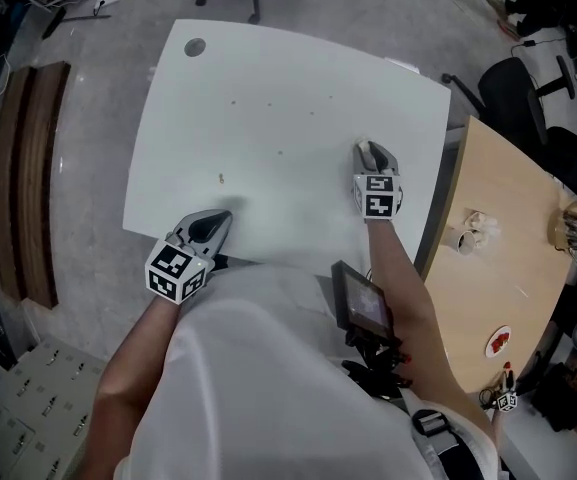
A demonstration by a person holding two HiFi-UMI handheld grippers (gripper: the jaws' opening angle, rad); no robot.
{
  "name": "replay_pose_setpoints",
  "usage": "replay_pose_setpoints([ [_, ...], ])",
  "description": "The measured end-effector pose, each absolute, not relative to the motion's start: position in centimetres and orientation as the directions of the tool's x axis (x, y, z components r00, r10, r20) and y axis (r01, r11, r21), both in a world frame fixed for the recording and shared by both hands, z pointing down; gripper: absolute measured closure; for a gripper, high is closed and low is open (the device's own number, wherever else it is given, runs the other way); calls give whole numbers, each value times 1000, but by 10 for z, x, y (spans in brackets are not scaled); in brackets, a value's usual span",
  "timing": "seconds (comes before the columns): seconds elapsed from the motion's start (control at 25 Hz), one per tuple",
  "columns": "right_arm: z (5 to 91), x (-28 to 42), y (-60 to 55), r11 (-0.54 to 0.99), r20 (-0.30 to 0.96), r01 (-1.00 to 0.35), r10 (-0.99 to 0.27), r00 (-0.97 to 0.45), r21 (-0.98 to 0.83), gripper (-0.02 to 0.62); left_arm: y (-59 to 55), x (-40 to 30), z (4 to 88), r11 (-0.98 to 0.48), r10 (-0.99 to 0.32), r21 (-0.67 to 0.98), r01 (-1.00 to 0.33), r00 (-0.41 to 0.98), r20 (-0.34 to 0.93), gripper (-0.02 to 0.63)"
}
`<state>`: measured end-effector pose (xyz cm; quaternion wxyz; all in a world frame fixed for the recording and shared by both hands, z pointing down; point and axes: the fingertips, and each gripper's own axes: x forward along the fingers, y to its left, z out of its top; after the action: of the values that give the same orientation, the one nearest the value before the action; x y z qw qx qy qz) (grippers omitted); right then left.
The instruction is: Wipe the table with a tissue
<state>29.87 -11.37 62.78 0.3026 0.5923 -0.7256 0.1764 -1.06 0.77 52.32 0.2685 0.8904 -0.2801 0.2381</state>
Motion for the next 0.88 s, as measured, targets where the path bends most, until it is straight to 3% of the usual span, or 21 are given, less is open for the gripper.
replay_pose_setpoints([
  [0.48, 601, 244, -230, 400, 588, -915, -752, -296, 51, 477, 8, -48, 527, -616, -432, 346, -708, 671, 603, 601],
  [0.88, 626, 225, -248, 437, 661, -888, -710, -243, 142, 479, 5, -78, 532, -549, -473, 352, -758, 629, 617, 600],
])
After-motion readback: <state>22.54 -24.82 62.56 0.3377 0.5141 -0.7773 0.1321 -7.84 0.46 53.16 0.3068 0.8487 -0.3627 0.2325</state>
